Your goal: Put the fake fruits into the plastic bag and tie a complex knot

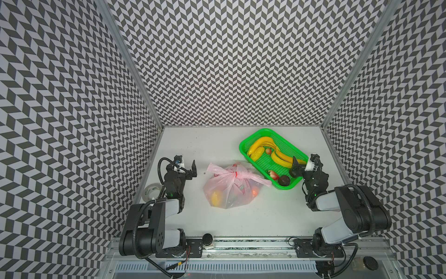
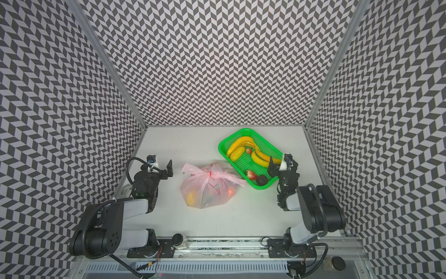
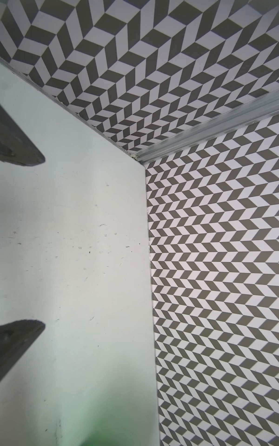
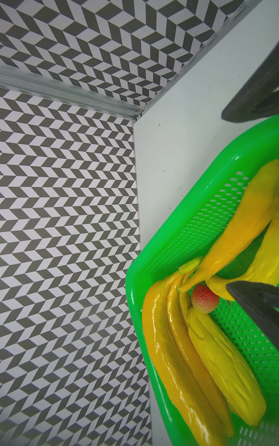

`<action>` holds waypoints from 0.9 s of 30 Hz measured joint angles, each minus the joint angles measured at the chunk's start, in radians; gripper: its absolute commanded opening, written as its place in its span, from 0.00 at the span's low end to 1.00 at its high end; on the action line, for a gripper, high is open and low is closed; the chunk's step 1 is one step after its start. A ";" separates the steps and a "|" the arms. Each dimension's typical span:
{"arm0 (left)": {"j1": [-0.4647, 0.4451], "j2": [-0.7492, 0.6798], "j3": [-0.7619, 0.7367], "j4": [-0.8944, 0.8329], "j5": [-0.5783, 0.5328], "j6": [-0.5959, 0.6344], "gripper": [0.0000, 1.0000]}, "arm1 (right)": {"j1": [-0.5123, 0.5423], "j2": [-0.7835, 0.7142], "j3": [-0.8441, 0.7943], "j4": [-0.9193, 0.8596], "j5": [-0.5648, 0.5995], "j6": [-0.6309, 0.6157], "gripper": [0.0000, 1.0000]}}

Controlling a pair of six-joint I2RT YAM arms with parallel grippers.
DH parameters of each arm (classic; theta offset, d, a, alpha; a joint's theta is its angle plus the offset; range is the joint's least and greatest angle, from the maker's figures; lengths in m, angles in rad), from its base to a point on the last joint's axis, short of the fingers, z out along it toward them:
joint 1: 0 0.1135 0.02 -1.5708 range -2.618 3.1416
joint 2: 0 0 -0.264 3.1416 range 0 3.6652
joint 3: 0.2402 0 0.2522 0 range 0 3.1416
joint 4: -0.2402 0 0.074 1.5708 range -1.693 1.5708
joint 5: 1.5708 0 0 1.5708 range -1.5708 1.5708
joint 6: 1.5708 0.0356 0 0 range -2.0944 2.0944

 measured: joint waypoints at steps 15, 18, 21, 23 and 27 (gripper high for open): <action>-0.070 0.093 -0.005 0.134 0.096 0.030 1.00 | 0.000 0.000 0.000 0.000 0.000 0.000 0.99; -0.070 0.107 -0.005 0.145 0.100 0.027 1.00 | 0.000 0.000 0.000 0.000 0.000 0.000 0.99; -0.070 0.107 -0.005 0.160 0.103 0.027 1.00 | 0.000 0.000 0.000 0.000 0.000 0.000 0.99; -0.069 0.107 -0.005 0.169 0.104 0.026 1.00 | 0.000 0.000 0.000 0.000 0.000 0.000 0.99; -0.062 0.161 -0.041 0.302 0.108 0.018 1.00 | 0.000 0.000 0.000 0.000 0.000 0.000 0.99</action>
